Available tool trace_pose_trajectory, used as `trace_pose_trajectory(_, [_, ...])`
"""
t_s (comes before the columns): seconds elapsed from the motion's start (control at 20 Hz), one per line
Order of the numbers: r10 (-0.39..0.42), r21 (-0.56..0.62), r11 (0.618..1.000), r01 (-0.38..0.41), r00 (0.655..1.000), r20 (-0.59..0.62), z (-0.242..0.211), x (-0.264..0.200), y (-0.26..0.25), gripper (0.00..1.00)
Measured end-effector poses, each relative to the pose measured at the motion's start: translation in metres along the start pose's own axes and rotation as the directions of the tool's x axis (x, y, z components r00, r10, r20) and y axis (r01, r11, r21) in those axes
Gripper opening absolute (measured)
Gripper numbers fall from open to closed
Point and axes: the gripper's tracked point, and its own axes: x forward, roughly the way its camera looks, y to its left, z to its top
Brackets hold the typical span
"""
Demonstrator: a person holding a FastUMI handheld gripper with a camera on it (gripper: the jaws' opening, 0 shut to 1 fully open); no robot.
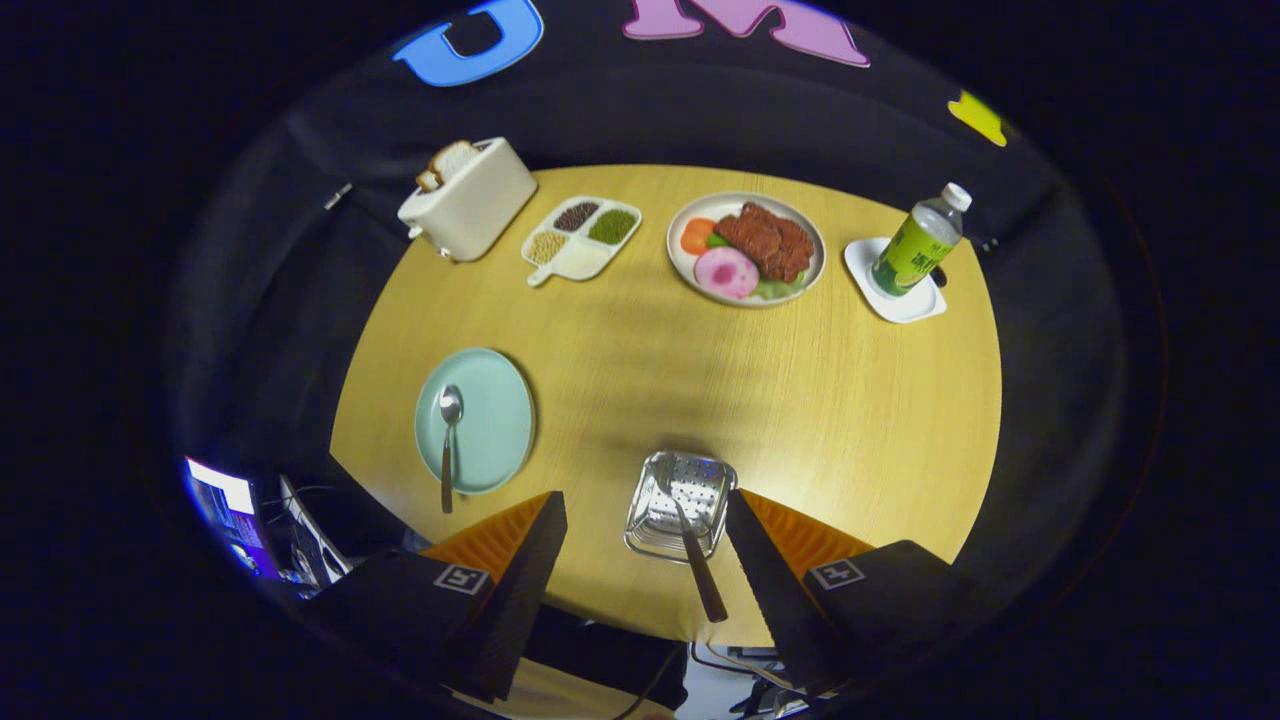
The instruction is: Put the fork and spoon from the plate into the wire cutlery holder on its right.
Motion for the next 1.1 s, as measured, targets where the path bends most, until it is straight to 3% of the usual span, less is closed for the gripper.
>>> trace_pose_trajectory(0.25, [-0.025, 0.039, 0.999, 0.017, 0.978, 0.207, 0.020, -0.029, 0.026, 1.00])
trace_pose_trajectory(0.4, [-0.034, 0.006, 0.999, 0.034, 0.959, 0.281, 0.016, -0.035, 0.047, 0.99])
trace_pose_trajectory(0.6, [0.008, -0.038, 0.999, 0.002, 0.966, 0.258, -0.005, -0.010, 0.095, 0.99])
trace_pose_trajectory(0.8, [0.105, -0.001, 0.994, -0.106, 0.978, 0.183, -0.024, 0.023, 0.157, 0.99])
trace_pose_trajectory(1.1, [0.116, -0.066, 0.992, -0.108, 0.985, 0.131, -0.026, 0.076, 0.212, 1.00])
